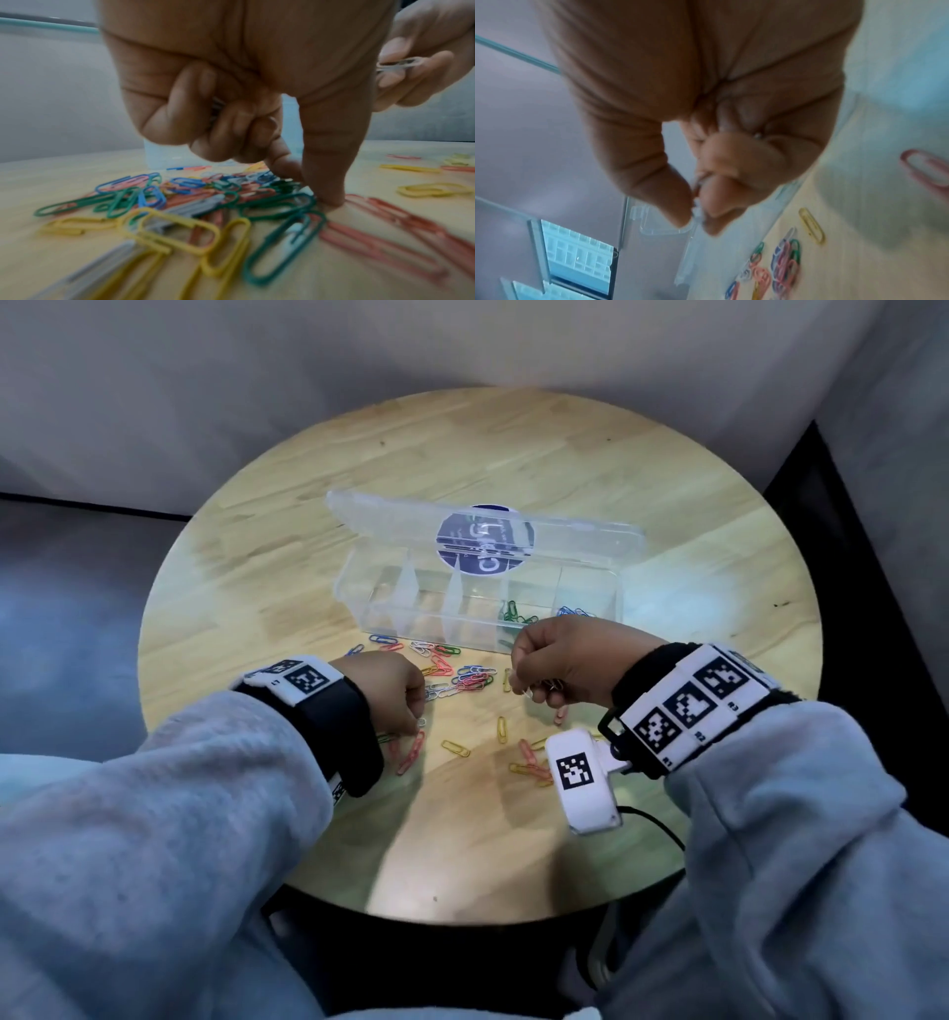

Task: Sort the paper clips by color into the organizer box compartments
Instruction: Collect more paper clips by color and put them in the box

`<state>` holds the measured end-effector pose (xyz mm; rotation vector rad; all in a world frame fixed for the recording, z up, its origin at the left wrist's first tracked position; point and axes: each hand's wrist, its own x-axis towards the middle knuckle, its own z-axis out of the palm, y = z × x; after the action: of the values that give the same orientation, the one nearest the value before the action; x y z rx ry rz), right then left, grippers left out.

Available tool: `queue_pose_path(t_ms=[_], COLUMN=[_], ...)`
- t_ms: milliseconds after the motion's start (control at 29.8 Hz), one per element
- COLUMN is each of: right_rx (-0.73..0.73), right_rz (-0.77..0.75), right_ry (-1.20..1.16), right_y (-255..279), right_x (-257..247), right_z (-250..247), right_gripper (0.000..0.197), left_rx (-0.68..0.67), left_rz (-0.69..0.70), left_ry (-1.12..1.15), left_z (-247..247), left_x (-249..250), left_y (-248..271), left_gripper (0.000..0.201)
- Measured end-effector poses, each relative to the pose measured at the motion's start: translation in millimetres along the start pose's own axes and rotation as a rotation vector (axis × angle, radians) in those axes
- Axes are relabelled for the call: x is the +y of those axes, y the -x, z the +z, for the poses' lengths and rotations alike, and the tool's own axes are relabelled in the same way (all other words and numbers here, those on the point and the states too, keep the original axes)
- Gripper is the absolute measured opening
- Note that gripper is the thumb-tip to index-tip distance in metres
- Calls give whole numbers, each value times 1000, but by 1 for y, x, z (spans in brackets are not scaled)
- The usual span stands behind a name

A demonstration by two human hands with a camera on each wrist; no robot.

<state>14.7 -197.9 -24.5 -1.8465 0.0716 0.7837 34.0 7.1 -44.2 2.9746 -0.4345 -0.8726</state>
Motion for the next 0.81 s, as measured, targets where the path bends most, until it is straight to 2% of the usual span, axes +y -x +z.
queue_pose_path(t_ms=[101, 168, 269, 336, 403, 571, 807], right_rx=[43, 59, 103, 124, 136, 186, 293], right_rz=[1, 16, 39, 60, 69, 39, 19], right_ry=[-150, -255, -403, -494, -585, -772, -805], right_y=[4, 8, 15, 19, 22, 20, -5], right_x=[-1, 2, 6, 4, 0, -18, -57], right_z=[-2, -1, 4, 9, 13, 13, 2], right_gripper=[19, 19, 25, 28, 29, 26, 21], left_rx=[-23, -52, -128, -81, -14, 63, -1], left_rz=[-6, -2, -13, -44, -61, -57, -79], left_ry=[63, 226, 728, 1067, 1298, 1396, 1533], left_z=[0, -3, -12, -19, -29, -52, -81], left_x=[-3, -7, -12, -12, -11, -13, 1], left_y=[2, 5, 10, 14, 18, 17, 2], left_gripper=[9, 10, 16, 13, 13, 28, 22])
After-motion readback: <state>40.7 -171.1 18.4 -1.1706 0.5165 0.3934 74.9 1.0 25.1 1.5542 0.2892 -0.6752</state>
